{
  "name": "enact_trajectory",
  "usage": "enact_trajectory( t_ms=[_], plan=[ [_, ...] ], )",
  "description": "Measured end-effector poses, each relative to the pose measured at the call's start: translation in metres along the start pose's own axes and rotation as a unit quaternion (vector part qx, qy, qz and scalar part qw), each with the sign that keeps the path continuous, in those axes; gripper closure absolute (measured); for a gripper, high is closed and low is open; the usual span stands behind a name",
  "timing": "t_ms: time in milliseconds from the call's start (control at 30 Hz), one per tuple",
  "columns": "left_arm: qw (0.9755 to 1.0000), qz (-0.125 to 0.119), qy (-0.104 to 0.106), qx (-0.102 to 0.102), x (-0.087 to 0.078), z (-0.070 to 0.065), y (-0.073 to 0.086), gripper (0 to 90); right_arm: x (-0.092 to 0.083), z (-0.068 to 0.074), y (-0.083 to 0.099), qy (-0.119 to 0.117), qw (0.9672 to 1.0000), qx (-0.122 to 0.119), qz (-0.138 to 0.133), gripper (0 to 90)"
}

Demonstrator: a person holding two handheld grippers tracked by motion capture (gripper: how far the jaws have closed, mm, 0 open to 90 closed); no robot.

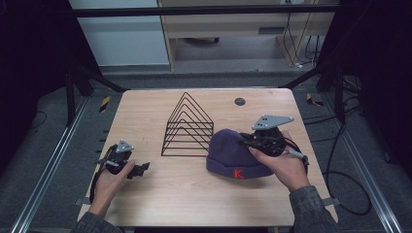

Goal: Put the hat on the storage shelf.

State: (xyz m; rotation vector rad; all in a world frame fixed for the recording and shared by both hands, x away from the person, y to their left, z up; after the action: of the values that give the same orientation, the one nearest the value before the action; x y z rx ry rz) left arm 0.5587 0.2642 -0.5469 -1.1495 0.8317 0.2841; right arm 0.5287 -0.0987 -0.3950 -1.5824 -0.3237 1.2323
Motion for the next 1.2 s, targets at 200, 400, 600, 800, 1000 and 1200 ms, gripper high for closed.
enact_trajectory(
  t_ms=[200, 400, 600, 800, 1000, 1200],
  plan=[
    [1.0000, -0.003, 0.002, 0.000, 0.000, 0.000, 0.000, 5.6, -0.002, 0.000, -0.005, 0.000, 1.0000, 0.001, -0.005, 78.0],
    [0.9999, -0.008, 0.009, -0.004, -0.001, -0.002, -0.002, 5.4, -0.007, 0.001, -0.013, 0.000, 1.0000, -0.005, -0.007, 77.9],
    [0.9999, -0.012, 0.011, 0.000, -0.002, -0.003, -0.004, 5.3, -0.013, 0.001, -0.019, 0.003, 0.9999, -0.009, -0.010, 77.9],
    [0.9998, -0.015, 0.013, -0.003, -0.003, -0.003, -0.005, 5.4, -0.016, 0.000, -0.023, 0.005, 0.9999, -0.009, -0.013, 77.8],
    [0.9997, -0.017, 0.017, 0.005, -0.004, -0.005, -0.006, 5.4, -0.021, -0.002, -0.030, 0.006, 0.9998, -0.006, -0.020, 77.8],
    [0.9996, -0.022, 0.017, 0.003, -0.006, -0.005, -0.008, 5.6, -0.024, -0.003, -0.038, 0.007, 0.9996, -0.007, -0.024, 77.8]
  ],
)
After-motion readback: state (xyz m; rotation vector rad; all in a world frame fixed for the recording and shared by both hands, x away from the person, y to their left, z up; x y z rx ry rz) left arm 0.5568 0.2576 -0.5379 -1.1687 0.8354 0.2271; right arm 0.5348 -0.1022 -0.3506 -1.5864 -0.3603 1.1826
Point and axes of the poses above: each handheld gripper's, and its own axes: x roughly forward along the jaws, y roughly out of its underside, z roughly to its left, the point moved 10 cm from there along x, roughly forward along the jaws, and after that the axes turned 10 degrees about -y, right-handed, at the moved point
